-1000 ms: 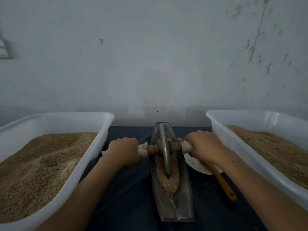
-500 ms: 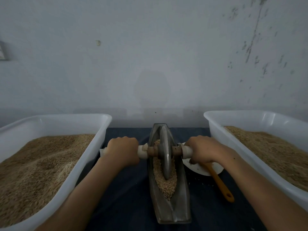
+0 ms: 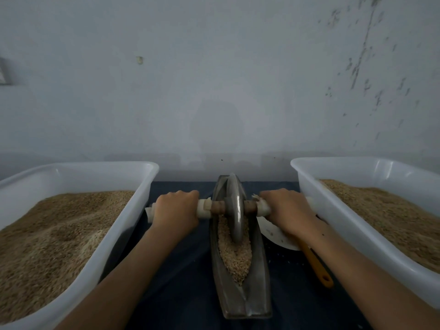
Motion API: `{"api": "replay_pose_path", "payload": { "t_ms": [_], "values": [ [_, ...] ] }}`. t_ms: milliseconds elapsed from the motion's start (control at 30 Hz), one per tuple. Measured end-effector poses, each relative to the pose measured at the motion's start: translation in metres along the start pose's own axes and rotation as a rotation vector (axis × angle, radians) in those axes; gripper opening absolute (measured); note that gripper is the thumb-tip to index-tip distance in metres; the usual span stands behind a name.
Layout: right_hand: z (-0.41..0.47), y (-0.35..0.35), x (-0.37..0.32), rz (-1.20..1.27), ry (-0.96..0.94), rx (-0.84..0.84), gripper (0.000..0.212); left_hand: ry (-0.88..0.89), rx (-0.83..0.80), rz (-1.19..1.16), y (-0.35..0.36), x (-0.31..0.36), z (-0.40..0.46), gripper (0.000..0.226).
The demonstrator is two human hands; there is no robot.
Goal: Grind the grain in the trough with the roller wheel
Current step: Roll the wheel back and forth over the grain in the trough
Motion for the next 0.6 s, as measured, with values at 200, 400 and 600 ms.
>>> {"api": "replay_pose_path", "payload": {
  "t_ms": [200,400,600],
  "values": [
    [-0.006,0.002,-0.006,0.050,-0.068,-0.333,0.019,0.025,-0.277,0.010,0.016,-0.004,0.001,0.017],
    [-0.006,-0.001,-0.009,0.018,-0.051,-0.294,0.012,0.015,-0.276,-0.011,0.020,-0.005,0.003,0.016],
    [0.000,-0.015,-0.013,-0.119,-0.059,0.131,0.014,-0.030,-0.068,-0.106,0.012,-0.009,0.002,0.014]
  ]
}}
Point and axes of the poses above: each hand's wrist, its own z-axis towards the middle knuckle, its own y-axis out of the palm, x = y × z, the point moved 8 cm from there along z, towards the middle knuckle, and after that the axes turned 8 degrees about -y, right-handed, at the moved point
